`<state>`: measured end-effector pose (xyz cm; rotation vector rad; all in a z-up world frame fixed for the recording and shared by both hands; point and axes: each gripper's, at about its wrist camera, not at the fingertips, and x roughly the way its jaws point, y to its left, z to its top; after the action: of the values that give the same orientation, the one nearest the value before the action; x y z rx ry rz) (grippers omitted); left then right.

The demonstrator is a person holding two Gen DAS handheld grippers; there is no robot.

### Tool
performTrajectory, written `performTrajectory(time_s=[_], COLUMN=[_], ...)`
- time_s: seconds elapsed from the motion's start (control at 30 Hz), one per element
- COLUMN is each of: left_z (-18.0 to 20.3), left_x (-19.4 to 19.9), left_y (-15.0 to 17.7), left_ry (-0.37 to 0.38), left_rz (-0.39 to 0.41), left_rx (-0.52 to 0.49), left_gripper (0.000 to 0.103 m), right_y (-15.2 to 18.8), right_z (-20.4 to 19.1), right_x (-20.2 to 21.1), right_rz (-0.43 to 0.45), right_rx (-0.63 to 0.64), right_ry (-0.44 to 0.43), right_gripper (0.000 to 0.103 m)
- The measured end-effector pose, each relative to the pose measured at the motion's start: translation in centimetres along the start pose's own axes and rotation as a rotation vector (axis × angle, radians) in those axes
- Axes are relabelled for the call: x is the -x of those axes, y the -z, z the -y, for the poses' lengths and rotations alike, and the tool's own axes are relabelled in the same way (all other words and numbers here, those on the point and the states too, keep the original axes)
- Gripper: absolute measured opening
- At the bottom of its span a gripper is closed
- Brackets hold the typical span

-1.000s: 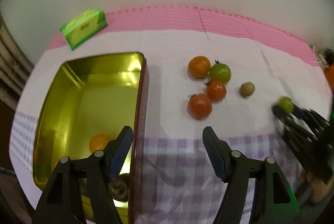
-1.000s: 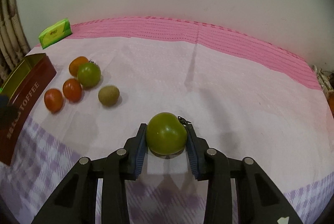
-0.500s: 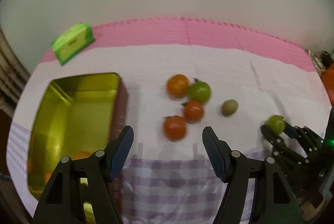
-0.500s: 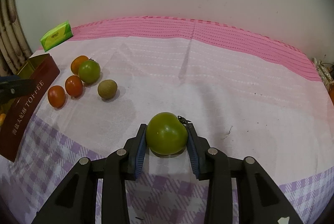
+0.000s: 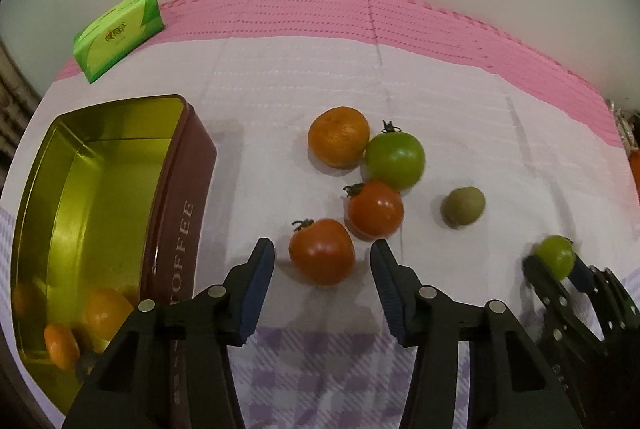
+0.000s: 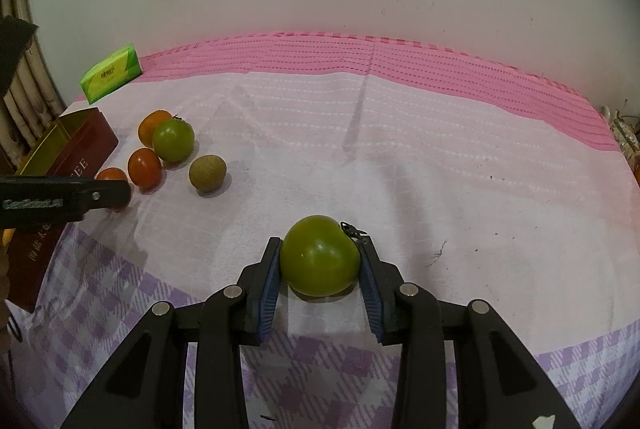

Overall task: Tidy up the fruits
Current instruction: 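Grasp a red tomato with the left gripper, then carry the red tomato into the tin tray and open the left gripper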

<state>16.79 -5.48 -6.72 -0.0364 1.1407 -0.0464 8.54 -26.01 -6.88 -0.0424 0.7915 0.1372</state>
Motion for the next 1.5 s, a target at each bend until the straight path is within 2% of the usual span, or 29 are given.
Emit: performTrajectory(time_s=[0.07,0.1,0.37,0.53,0.63,0.77,0.9,1.13,1.2,1.37,1.5], left_z=[0.0,-0.1,0.0,-0.7,-2.1,-5.2,-9.5,-16.5,-17.5,-19.5,-19.7], left_x=[-0.4,-0.4,1.7,4.6,6.5,7.9,7.8,5.3,4.5,3.0,2.8], left_y=[-0.1,0.0,1.7,2.6,2.6,2.0,1.5,2.5,3.0,4.3,4.5], left_ry=[-0.002,-0.004,0.016,0.039,0.024,0.008,-0.037,-0.136,-0.15,-0.132,-0.144], left_rz=[-0.013,-0.018,-0.005,0.036,0.079,0.099,0.081,-0.015,-0.033,-0.086,-0.085], left_rx=[-0.002,0.0,-0.046,-0.084,-0.095,-0.071,-0.017,0.053,0.062,0.1,0.086], left_gripper=[0.036,0.034,0.034,0.034,0.034,0.034,0.034,0.034,0.034,0.034,0.034], right_y=[0.0,0.0,0.0,0.1,0.1,0.0,0.0,-0.2,-0.2,-0.2,-0.1], right_z=[0.0,0.0,-0.1,-0.1,-0.2,-0.4,-0.6,-0.9,-0.8,-0.9,-0.9], right_x=[0.0,0.0,0.0,-0.1,-0.1,-0.2,-0.2,-0.4,-0.4,-0.4,-0.4], right_rz=[0.0,0.0,0.0,-0.001,-0.002,-0.004,-0.004,-0.005,-0.005,-0.006,-0.005], right_rx=[0.001,0.001,0.002,0.008,0.013,0.02,0.021,0.03,0.029,0.031,0.035], right_ry=[0.001,0.001,0.005,0.01,0.016,0.025,0.028,0.038,0.038,0.04,0.046], right_gripper=[0.035,0.035,0.035,0.035,0.035,0.035,0.035,0.035,0.035,0.035,0.035])
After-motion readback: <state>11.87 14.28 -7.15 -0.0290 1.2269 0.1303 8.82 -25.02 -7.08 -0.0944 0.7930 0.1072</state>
